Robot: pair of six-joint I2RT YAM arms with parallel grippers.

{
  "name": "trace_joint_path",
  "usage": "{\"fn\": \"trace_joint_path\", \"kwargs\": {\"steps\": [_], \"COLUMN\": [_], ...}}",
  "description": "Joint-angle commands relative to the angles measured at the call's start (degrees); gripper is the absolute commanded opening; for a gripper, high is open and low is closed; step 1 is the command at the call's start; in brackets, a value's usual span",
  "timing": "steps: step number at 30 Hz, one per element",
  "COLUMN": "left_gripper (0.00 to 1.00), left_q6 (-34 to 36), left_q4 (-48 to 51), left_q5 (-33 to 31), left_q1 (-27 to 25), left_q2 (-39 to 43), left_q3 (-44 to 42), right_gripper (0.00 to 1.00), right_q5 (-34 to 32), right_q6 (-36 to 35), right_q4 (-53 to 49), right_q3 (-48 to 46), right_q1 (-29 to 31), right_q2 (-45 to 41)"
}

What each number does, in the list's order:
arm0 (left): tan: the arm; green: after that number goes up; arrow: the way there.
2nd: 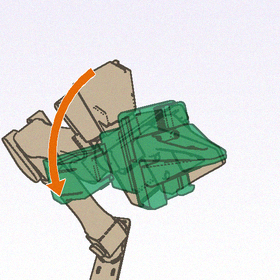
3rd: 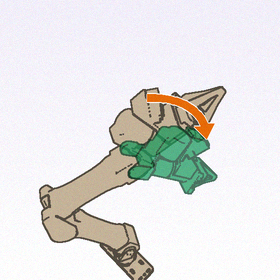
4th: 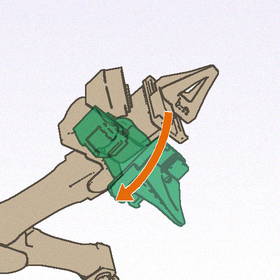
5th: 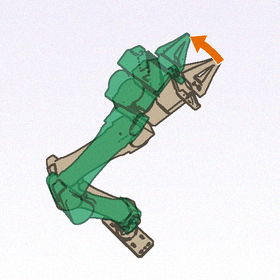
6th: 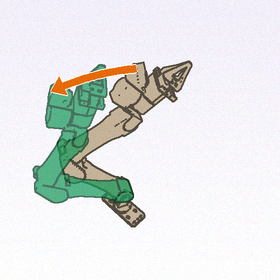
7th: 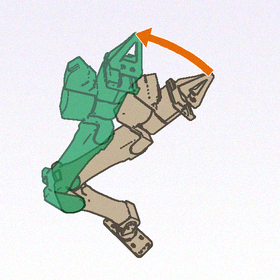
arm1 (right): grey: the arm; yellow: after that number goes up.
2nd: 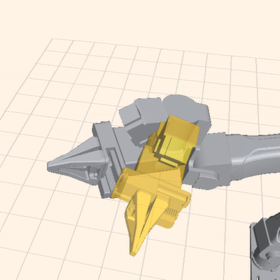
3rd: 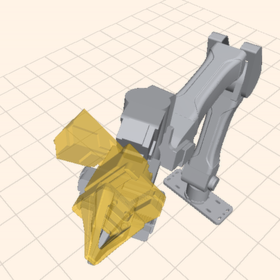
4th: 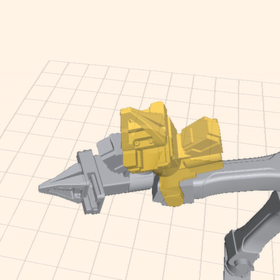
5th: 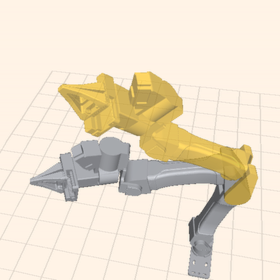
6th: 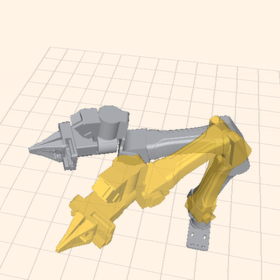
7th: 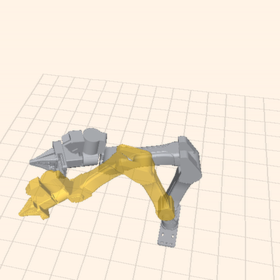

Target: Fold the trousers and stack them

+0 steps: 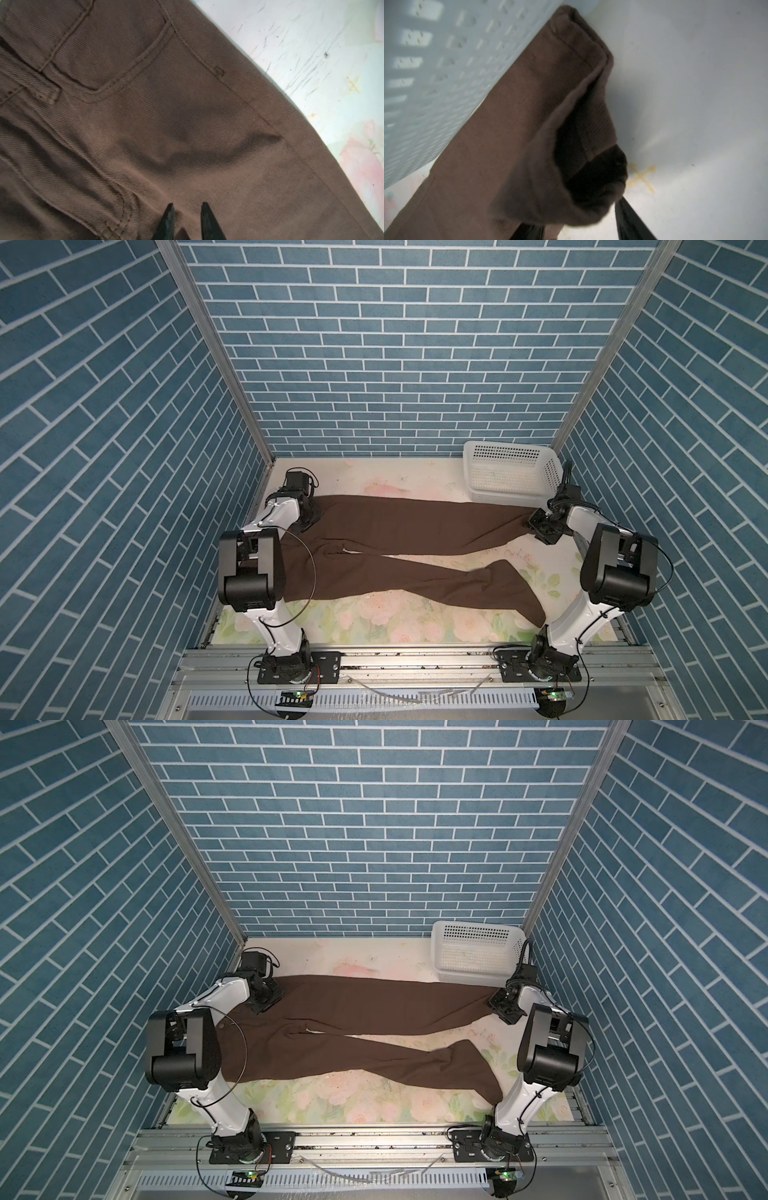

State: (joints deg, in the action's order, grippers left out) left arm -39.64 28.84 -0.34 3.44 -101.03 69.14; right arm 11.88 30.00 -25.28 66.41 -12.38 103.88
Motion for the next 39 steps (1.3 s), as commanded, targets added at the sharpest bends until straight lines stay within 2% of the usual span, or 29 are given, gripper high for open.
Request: {"fn": "trace_joint_path", "kwargs": {"steps": [1, 7, 12, 13, 21, 26, 29, 32, 35, 39], "left_gripper": [0.25, 0.25, 0.25, 0.25, 0.24, 0.24, 0.25, 0.33, 0.38, 0.38], "left_q6": [0.2, 0.6, 1.0, 1.0, 1.5, 2.0, 2.2, 1.9, 1.5, 1.2], "left_q4": [1.5, 1.8, 1.8, 1.8, 1.1, 1.2, 1.6, 2.0, 2.4, 3.0], "left_q5": [-0.7, -1.1, -0.8, -0.8, -0.1, 1.1, 1.8, 2.7, 3.4, 3.7], "left_q1": [-0.2, -0.1, -0.2, -0.2, -0.2, -0.2, -0.2, -0.2, -0.2, -0.2], "left_q2": [-0.9, -0.8, -0.7, -0.7, 1.1, 3.1, 4.9, 7.2, 10.1, 14.4], "left_q3": [0.2, 0.0, -0.2, -0.4, -2.4, -3.4, -4.1, -4.7, -6.0, -9.2], "right_gripper": [0.52, 0.32, 0.01, 0.00, 0.00, 0.00, 0.20, 0.29, 0.33, 0.33], "right_q5": [-3.8, -6.1, -6.5, -7.7, -13.0, -15.5, -15.7, -16.3, -14.9, -8.5], "right_q6": [-2.0, -2.3, -2.9, -3.1, -3.6, -4.1, -4.9, -4.9, -4.5, -4.0], "right_q4": [-5.0, -6.6, -8.1, -8.5, -13.1, -13.1, -13.9, -15.6, -16.9, -17.5], "right_q3": [4.7, 8.3, 8.7, 8.4, 1.7, -3.9, -4.2, -4.2, -5.4, -10.6], "right_q1": [1.1, 1.7, 1.8, 1.8, 1.2, -1.9, -4.4, -5.1, -5.0, -3.6], "right_q2": [3.4, 7.7, 8.3, 7.9, -1.7, -7.2, -7.7, -10.3, -15.5, -23.8]}}
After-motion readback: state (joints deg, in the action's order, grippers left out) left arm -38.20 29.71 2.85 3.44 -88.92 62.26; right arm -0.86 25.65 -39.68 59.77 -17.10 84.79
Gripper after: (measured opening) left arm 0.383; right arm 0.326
